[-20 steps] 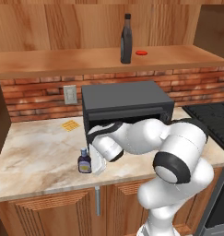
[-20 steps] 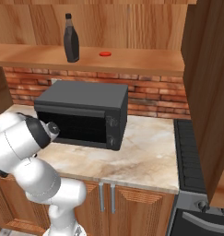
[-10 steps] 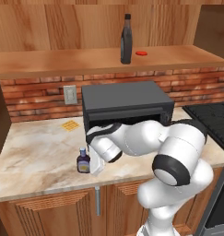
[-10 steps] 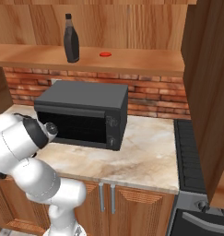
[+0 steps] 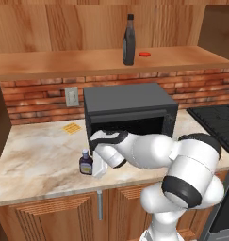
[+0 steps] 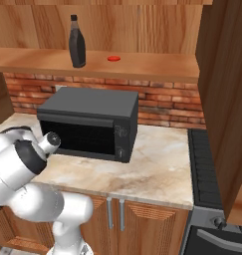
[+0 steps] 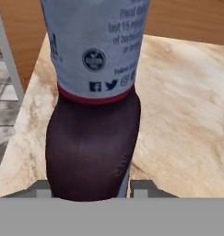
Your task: Pick the syrup bottle and condiment bottle from the counter and place them in the cabinet.
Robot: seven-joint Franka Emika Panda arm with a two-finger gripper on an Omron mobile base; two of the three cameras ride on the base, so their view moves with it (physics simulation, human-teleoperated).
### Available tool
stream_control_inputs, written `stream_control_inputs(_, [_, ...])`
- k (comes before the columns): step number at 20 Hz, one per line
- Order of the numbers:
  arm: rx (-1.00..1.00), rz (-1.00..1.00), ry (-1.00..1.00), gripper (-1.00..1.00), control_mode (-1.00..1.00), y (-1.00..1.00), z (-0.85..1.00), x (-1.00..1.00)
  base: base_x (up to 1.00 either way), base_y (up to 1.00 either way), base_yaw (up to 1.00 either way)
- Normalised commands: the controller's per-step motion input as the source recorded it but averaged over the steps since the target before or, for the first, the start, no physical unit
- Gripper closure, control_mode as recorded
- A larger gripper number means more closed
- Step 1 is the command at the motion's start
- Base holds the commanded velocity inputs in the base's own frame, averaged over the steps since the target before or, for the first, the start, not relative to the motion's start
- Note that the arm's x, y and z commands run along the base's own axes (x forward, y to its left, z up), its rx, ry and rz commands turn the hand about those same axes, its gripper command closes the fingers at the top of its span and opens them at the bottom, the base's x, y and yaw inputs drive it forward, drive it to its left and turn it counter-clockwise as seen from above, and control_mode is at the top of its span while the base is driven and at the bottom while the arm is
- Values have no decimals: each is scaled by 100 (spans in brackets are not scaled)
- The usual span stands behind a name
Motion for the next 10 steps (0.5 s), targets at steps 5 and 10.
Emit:
stream_control_inputs(5, [0,-8,0,100,-100,-15,26,-19,0,0,0])
stream_control_inputs(10, [3,-5,0,100,-100,-15,41,-15,0,0,0])
